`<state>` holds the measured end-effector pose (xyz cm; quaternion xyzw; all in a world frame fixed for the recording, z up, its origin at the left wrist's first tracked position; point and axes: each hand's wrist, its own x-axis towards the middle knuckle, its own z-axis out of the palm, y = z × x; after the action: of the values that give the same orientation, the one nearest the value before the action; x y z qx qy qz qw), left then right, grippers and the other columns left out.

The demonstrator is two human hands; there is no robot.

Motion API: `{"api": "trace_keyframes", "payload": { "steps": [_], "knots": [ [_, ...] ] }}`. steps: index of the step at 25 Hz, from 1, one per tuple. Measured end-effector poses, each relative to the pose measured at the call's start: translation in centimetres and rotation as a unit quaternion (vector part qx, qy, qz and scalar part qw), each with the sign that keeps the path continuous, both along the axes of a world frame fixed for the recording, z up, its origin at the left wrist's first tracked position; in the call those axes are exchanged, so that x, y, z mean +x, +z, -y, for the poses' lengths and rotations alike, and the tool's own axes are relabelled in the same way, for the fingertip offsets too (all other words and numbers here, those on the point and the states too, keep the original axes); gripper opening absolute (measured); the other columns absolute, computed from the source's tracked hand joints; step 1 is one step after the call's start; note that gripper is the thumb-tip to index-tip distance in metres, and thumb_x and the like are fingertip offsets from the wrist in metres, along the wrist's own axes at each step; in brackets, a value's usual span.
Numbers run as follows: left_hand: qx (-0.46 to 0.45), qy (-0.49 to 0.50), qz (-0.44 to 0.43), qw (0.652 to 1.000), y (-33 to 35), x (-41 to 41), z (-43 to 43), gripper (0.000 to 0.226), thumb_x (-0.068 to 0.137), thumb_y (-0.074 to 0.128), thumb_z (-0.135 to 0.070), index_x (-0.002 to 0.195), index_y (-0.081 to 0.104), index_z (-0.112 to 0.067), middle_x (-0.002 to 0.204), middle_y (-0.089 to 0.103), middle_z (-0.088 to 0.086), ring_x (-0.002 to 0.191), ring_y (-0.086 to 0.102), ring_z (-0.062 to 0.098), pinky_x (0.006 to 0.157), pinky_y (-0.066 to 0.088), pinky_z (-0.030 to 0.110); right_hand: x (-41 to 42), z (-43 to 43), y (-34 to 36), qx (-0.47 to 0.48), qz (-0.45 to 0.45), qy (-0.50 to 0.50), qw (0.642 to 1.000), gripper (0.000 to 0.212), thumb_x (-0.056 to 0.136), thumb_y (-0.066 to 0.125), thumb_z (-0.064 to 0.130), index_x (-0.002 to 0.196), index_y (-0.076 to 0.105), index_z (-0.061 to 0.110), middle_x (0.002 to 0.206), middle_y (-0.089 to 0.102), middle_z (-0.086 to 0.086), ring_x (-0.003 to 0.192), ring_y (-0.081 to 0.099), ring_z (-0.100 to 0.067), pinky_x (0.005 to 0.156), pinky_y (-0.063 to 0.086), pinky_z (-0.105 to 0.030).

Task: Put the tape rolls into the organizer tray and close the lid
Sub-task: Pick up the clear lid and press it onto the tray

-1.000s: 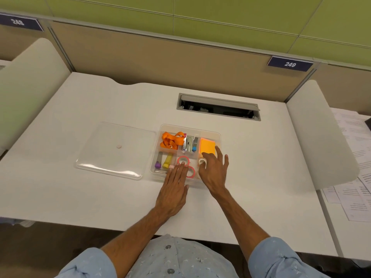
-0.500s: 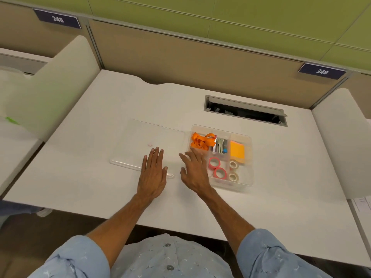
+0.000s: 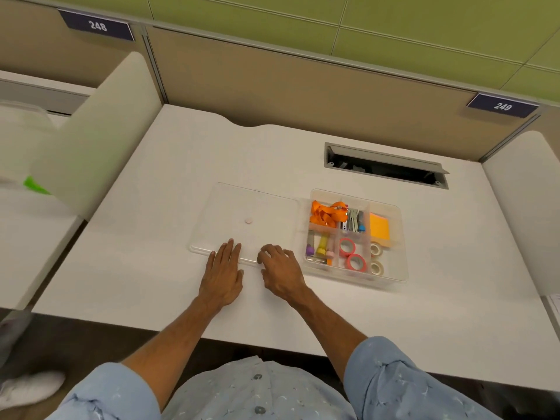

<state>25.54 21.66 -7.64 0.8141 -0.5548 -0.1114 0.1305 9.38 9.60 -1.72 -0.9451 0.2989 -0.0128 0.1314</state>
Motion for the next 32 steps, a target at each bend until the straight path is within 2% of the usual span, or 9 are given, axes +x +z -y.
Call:
{"api": "trace_keyframes", "payload": {
  "steps": [4,7,11,16,20,23,27,30,32],
  "knots": [
    [-0.003,-0.005,0.003,1.000,0.3,0.2,-0.1,0.074,0.100,0.070,-0.024,0.164,0.038,-0.006,0.170,0.037,0.021,0.155,0.040,0.041,0.124,0.032,0.061,0.5,-0.2,-0.5,-0.030,0.010,-0.006,0.999,0.031,0.076,0.087,0.005,0.101,0.069,0.008,0.116,0.068,-0.013,0.090,0.066,-0.031,0.071,0.055,-0.040],
    [-0.004,-0.005,0.011,1.000,0.3,0.3,-0.2,0.073,0.097,0.073,-0.024,0.161,0.043,-0.005,0.168,0.041,0.021,0.152,0.045,0.041,0.122,0.036,0.061,0.5,-0.2,-1.1,-0.050,0.013,-0.012,0.999,0.030,0.074,0.088,0.005,0.098,0.070,0.006,0.113,0.069,-0.013,0.086,0.065,-0.031,0.065,0.053,-0.038],
    [-0.026,-0.033,0.047,0.998,0.8,0.3,0.1,0.079,0.090,0.082,-0.023,0.158,0.046,-0.004,0.166,0.043,0.023,0.149,0.049,0.042,0.122,0.040,0.060,0.4,0.1,-1.2,-0.079,-0.007,0.006,0.997,0.024,0.082,0.082,0.014,0.101,0.071,0.004,0.117,0.068,-0.012,0.089,0.064,-0.028,0.067,0.053,-0.039],
    [-0.054,-0.048,0.064,0.995,1.8,-0.8,1.0,0.084,0.097,0.073,-0.021,0.168,0.031,-0.018,0.175,0.029,0.014,0.160,0.032,0.036,0.129,0.028,0.055,0.3,-0.2,1.2,-0.058,0.039,0.017,0.997,0.023,0.086,0.074,0.023,0.104,0.070,0.008,0.118,0.070,-0.010,0.095,0.064,-0.028,0.074,0.057,-0.042],
    [-0.102,-0.030,0.087,0.991,4.1,-0.4,1.5,0.074,0.093,0.074,-0.005,0.161,0.047,-0.018,0.164,0.050,0.013,0.152,0.046,0.035,0.127,0.035,0.054,0.8,0.1,4.1,-0.021,0.098,0.023,0.995,0.018,0.091,0.065,0.029,0.103,0.065,0.017,0.116,0.069,-0.003,0.099,0.063,-0.023,0.081,0.056,-0.041],
    [-0.164,-0.006,0.095,0.982,6.4,0.7,1.6,0.072,0.086,0.073,0.010,0.151,0.060,-0.016,0.152,0.063,0.012,0.144,0.055,0.035,0.127,0.034,0.055,0.6,0.3,6.1,0.020,0.177,0.017,0.984,0.019,0.097,0.059,0.030,0.114,0.063,0.022,0.120,0.069,0.002,0.107,0.062,-0.018,0.092,0.049,-0.035],
    [-0.223,0.023,0.105,0.969,10.6,1.4,1.9,0.065,0.077,0.057,0.017,0.134,0.069,-0.012,0.132,0.071,0.008,0.136,0.058,0.035,0.128,0.027,0.059,-0.3,2.6,7.4,0.057,0.308,-0.133,0.940,0.043,0.087,0.048,0.006,0.122,0.066,0.022,0.127,0.069,0.004,0.119,0.059,-0.013,0.101,0.043,-0.032],
    [-0.256,0.048,0.104,0.960,13.2,1.6,2.5,0.050,0.078,0.055,0.012,0.116,0.073,-0.015,0.113,0.072,0.004,0.125,0.063,0.032,0.128,0.026,0.057,-1.2,4.8,6.8,0.083,0.235,-0.182,0.951,0.068,0.075,0.049,-0.005,0.136,0.061,0.021,0.139,0.066,0.000,0.127,0.057,-0.019,0.106,0.049,-0.038],
    [-0.274,0.053,0.111,0.954,14.8,1.7,3.2,0.040,0.080,0.055,0.006,0.107,0.073,-0.018,0.104,0.071,0.000,0.116,0.065,0.029,0.127,0.027,0.056,-1.3,4.8,6.5,0.104,0.175,-0.161,0.966,0.065,0.080,0.053,-0.005,0.138,0.062,0.022,0.142,0.066,0.001,0.129,0.058,-0.019,0.104,0.051,-0.039]
  ]
}}
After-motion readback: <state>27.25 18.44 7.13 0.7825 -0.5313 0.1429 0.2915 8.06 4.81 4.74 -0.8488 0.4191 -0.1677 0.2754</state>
